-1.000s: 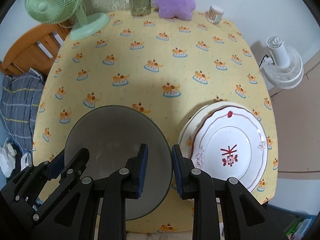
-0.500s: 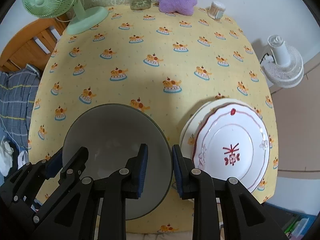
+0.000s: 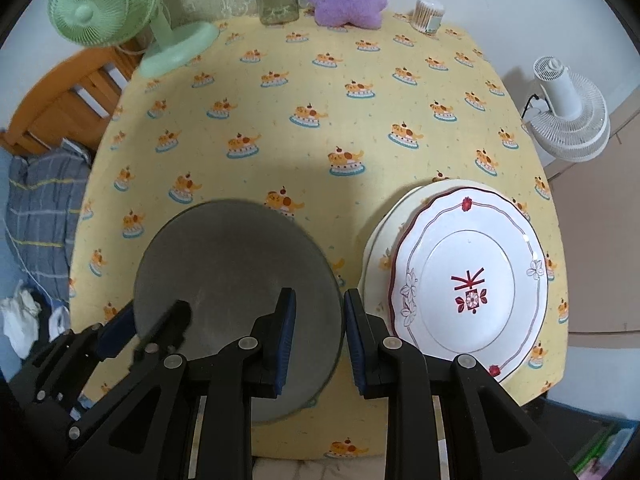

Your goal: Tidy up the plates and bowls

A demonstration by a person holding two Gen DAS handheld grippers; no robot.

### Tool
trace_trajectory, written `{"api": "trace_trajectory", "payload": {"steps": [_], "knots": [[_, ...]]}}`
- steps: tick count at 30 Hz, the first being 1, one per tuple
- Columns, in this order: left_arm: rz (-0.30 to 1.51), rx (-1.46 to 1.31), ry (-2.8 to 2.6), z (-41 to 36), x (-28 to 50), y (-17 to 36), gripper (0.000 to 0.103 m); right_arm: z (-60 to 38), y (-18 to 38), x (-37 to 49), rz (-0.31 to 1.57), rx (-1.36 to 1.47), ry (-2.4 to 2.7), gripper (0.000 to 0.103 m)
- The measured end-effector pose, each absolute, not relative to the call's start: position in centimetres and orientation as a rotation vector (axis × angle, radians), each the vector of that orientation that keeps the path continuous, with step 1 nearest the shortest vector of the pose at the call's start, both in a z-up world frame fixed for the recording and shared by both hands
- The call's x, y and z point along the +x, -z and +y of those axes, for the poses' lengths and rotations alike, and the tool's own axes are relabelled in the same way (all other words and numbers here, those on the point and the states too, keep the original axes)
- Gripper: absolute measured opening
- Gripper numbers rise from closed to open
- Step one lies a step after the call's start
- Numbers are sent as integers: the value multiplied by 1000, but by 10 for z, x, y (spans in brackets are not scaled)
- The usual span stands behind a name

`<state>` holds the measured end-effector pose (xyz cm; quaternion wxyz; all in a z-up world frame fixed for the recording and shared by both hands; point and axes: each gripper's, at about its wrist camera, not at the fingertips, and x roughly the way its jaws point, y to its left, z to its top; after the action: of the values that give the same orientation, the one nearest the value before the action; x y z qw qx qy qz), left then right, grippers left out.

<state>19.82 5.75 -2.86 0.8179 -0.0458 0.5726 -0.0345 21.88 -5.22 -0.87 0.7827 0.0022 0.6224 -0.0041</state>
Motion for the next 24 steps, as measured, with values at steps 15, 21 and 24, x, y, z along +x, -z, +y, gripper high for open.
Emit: {"api": "trace_trajectory", "payload": {"steps": [15,21,24], "knots": [[1192,-109,-7,44,182,19,69,-81,7,212,1347,79,-105,37],[1181,-111,-90,47,182,21,76,-85,8,215,1319,65,-205,65],[1170,-106,-122,46,181,23,77,-88,16,219,1331,86,-253,66]]}}
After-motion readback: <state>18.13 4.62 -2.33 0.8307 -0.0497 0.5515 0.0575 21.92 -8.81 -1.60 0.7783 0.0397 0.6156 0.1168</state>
